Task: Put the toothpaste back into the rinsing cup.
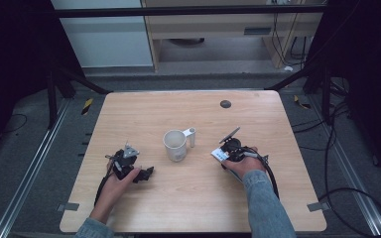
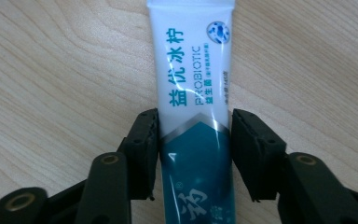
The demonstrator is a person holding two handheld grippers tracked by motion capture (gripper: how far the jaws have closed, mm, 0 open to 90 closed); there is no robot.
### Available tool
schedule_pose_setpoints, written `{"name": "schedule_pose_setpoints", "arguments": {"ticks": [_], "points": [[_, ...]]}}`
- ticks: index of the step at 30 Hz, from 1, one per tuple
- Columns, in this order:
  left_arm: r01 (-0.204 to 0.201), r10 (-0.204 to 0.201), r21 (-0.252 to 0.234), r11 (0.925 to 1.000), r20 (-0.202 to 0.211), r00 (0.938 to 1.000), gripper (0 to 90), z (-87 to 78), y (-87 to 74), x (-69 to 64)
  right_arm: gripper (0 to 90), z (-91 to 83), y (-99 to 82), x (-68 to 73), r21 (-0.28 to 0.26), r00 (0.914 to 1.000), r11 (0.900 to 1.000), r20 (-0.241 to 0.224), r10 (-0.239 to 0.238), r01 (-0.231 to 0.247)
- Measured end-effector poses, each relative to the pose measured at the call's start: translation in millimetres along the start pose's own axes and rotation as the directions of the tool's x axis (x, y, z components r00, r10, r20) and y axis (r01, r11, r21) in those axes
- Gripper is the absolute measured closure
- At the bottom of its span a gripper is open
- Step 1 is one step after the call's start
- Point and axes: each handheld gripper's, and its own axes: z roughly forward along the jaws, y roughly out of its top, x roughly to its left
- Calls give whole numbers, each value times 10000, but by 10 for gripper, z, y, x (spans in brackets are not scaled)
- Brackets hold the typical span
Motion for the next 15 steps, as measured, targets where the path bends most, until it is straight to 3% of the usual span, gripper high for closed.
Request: {"name": "schedule_pose_setpoints", "arguments": {"ticks": [15], "points": [[-15, 15, 1, 10000, 15, 10000, 0, 1, 1, 2, 569, 3, 4, 2, -61, 9997, 10000, 230, -56, 58]]}}
